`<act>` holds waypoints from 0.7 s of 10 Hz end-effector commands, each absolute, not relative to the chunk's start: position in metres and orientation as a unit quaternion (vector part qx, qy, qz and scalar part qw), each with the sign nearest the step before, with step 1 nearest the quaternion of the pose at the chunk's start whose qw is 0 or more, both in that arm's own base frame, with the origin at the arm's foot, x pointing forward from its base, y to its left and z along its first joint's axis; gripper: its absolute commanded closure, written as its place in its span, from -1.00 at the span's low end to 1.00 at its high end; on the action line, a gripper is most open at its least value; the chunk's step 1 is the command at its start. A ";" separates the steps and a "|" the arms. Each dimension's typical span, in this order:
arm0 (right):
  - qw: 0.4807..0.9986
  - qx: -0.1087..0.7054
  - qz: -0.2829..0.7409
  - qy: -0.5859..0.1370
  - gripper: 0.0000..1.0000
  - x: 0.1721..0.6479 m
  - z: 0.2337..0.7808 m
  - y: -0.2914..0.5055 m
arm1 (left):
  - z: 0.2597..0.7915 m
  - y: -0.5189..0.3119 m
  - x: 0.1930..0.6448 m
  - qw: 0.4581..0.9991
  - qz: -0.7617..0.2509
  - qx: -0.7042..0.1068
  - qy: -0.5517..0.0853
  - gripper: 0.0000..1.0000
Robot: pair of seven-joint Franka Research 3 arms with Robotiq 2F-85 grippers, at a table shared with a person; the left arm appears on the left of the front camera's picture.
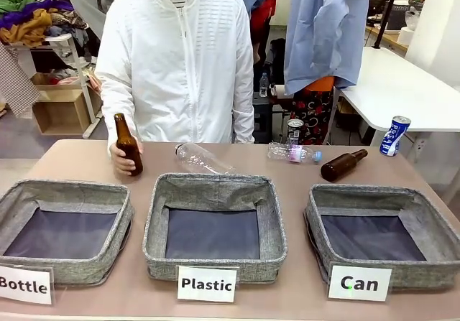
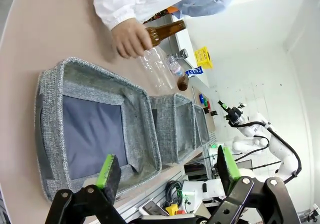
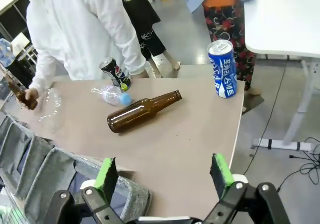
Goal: Sort the can waste into the basket.
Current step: Pick up the can waste from the table and place it in the right Fabric basket.
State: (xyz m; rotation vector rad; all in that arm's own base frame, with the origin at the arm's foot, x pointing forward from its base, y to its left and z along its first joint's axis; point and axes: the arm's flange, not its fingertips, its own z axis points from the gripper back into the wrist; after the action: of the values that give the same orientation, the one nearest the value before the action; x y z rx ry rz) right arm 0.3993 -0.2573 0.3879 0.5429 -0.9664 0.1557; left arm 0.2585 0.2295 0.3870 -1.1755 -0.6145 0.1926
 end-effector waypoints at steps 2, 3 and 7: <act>0.843 0.229 0.058 -0.484 -1.00 0.444 0.375 -0.264 | 0.386 0.230 0.261 0.776 0.081 -0.550 -0.299 -1.00; 0.844 0.211 0.056 -0.491 -1.00 0.458 0.367 -0.266 | 0.386 0.230 0.261 0.776 0.081 -0.550 -0.299 -1.00; 0.828 0.156 0.087 -0.532 -1.00 0.494 0.322 -0.270 | 0.429 0.256 0.242 0.737 0.087 -0.569 -0.353 -1.00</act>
State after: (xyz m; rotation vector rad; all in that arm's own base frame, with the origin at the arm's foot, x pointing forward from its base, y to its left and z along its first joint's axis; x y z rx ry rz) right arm 0.4830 -0.2712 0.3368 0.3953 -1.0801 0.1544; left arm 0.2546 0.2372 0.3991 -1.1971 -0.6610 0.1952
